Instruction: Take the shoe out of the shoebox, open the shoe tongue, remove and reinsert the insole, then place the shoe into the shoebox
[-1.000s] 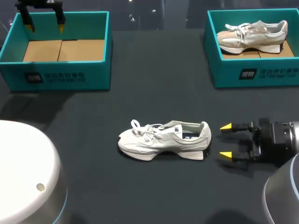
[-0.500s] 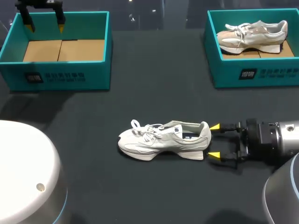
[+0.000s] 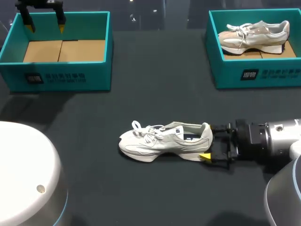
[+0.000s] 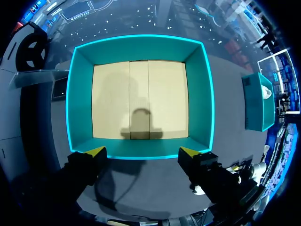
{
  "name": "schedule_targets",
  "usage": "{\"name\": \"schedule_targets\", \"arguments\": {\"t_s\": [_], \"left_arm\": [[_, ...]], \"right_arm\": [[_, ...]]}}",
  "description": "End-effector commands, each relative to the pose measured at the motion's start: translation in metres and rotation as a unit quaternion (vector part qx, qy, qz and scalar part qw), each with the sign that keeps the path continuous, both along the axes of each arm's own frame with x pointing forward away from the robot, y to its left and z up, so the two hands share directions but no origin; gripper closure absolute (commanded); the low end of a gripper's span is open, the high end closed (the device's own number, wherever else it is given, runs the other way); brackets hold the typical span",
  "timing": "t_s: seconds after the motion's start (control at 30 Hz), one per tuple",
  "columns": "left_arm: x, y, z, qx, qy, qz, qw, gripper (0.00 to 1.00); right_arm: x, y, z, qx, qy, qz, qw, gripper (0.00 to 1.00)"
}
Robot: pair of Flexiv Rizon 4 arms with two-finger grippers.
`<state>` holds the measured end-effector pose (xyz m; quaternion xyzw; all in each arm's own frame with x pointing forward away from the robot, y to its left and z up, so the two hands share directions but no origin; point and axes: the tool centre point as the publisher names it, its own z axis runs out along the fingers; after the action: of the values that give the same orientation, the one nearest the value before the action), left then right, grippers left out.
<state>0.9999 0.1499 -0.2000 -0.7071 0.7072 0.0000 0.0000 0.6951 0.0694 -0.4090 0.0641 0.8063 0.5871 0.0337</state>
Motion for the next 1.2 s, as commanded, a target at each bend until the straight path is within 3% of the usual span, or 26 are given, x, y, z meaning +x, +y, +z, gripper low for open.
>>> {"name": "schedule_targets", "arguments": {"t_s": [0.03,0.37,0.4,0.43,0.47,0.5,1.2], "left_arm": [[0.0,0.0,0.0,0.0,0.0,0.0,1.0,0.0],[0.0,0.0,0.0,0.0,0.0,0.0,1.0,0.0],[0.0,0.0,0.0,0.0,0.0,0.0,1.0,0.0],[0.0,0.0,0.0,0.0,0.0,0.0,1.0,0.0],[0.0,0.0,0.0,0.0,0.0,0.0,1.0,0.0],[0.0,0.0,0.0,0.0,0.0,0.0,1.0,0.0],[0.0,0.0,0.0,0.0,0.0,0.0,1.0,0.0]], "right_arm": [[0.002,0.009,-0.002,-0.002,0.002,-0.002,1.0,0.0],[0.005,0.026,-0.004,-0.001,0.005,0.01,1.0,0.0],[0.005,0.028,-0.004,-0.003,0.005,0.011,1.0,0.05],[0.006,0.028,-0.004,-0.003,0.005,0.012,1.0,0.49],[0.006,0.029,-0.004,-0.002,0.005,0.013,1.0,0.68],[0.005,0.03,-0.005,-0.002,0.006,0.013,1.0,1.0],[0.007,0.035,-0.004,0.0,0.012,0.045,0.999,1.0]]}}
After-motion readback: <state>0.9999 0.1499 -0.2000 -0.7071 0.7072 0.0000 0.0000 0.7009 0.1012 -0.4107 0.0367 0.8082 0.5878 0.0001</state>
